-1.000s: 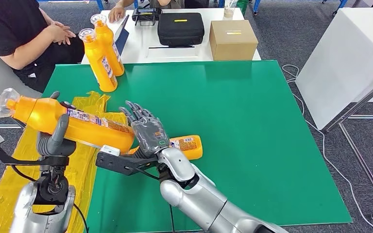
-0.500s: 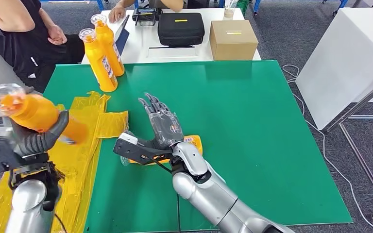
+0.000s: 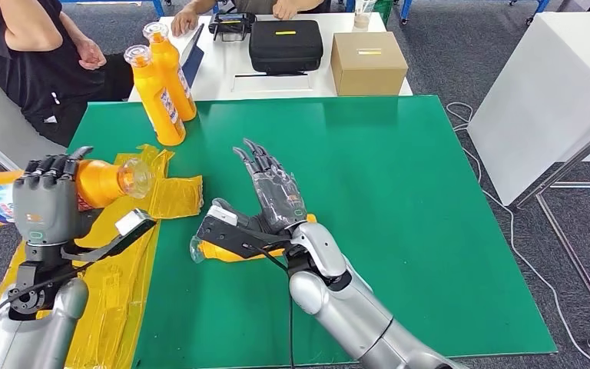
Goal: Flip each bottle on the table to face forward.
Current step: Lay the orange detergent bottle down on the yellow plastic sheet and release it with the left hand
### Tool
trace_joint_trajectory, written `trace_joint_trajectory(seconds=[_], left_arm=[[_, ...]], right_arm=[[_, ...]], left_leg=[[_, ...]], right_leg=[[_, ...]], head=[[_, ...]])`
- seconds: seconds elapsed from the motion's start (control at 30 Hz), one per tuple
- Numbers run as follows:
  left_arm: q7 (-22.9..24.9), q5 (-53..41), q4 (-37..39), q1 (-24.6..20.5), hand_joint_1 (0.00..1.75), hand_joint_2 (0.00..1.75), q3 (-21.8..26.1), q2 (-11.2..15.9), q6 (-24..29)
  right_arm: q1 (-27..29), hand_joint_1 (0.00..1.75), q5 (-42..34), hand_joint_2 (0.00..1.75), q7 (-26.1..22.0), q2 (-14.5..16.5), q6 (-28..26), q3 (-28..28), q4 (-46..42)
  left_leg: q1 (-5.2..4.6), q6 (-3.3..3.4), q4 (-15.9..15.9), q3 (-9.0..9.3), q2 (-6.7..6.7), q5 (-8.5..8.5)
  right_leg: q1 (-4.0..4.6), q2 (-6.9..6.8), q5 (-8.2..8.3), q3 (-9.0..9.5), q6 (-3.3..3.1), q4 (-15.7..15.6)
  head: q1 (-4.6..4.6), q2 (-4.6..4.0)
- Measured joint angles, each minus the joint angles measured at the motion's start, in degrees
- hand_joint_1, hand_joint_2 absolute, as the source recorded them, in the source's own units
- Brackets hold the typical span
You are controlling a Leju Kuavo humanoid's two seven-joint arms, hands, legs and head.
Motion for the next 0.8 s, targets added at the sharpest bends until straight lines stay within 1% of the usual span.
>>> trace_joint_trajectory(seconds=[0.1, 0.23, 0.4, 0.53, 0.67, 0.73, 0.8], left_arm=[[0.8, -4.2, 3.8, -0.2, 1.75, 1.75, -0.1, 0.4, 0.2], [3.4, -8.6, 9.6, -0.6, 1.75, 1.75, -0.8, 0.8, 0.2], [5.1, -9.9, 16.0, -1.1, 1.75, 1.75, -1.5, 0.9, 0.3], [5.9, -10.2, 20.5, -1.1, 1.75, 1.75, -1.8, 0.9, 0.3], [5.8, -9.8, 23.4, -0.8, 1.75, 1.75, -1.9, 0.9, 0.3], [5.3, -9.2, 24.6, -0.5, 1.71, 1.75, -1.9, 1.0, 0.4], [5.0, -8.8, 25.4, 0.1, 1.62, 1.75, -1.9, 1.0, 0.4]], right_arm=[[1.0, 0.00, -0.1, 0.00, 0.0, -0.5, 0.0, 0.0, -1.1], [2.4, 0.00, -0.1, 0.00, -0.3, -1.2, 0.2, 0.0, -3.0], [5.0, 0.00, 0.3, 0.00, -0.7, -2.5, 0.4, 0.0, -6.7], [8.2, 0.00, 1.4, 0.00, -1.5, -3.9, 0.3, -0.2, -11.9], [11.3, 0.00, 2.2, 0.00, -2.5, -5.5, -0.1, -0.9, -17.0], [13.1, 0.00, 2.8, 0.00, -3.4, -6.4, -0.5, -1.6, -20.0], [14.8, 0.00, 3.4, 0.00, -4.4, -7.4, -0.9, -2.2, -22.5]], left_leg=[[0.00, 0.00, 0.0, 0.00, 0.01, 0.00], [-0.01, 0.00, 0.0, -0.01, 0.00, 0.00], [-0.02, 0.01, 0.0, -0.02, 0.00, -0.01], [-0.02, 0.01, 0.0, -0.04, -0.01, -0.02], [-0.02, 0.01, 0.0, -0.06, -0.01, -0.02], [-0.02, 0.01, 0.0, -0.07, -0.02, -0.02], [-0.02, 0.02, 0.0, -0.07, -0.02, -0.03]], right_leg=[[0.00, 0.01, 0.00, -0.01, 0.00, 0.0], [-0.01, 0.00, 0.00, -0.01, 0.00, 0.0], [-0.02, -0.01, 0.00, -0.01, 0.00, 0.0], [-0.02, -0.01, -0.01, -0.02, 0.00, 0.0], [-0.02, -0.01, -0.01, -0.05, 0.00, 0.0], [-0.02, -0.02, -0.01, -0.05, 0.00, 0.0], [-0.02, -0.02, -0.01, -0.05, 0.00, 0.0]], head=[[0.01, 0.00], [0.00, 0.00], [0.00, 0.00], [0.00, 0.00], [0.01, 0.00], [0.00, 0.00], [-0.01, 0.00]])
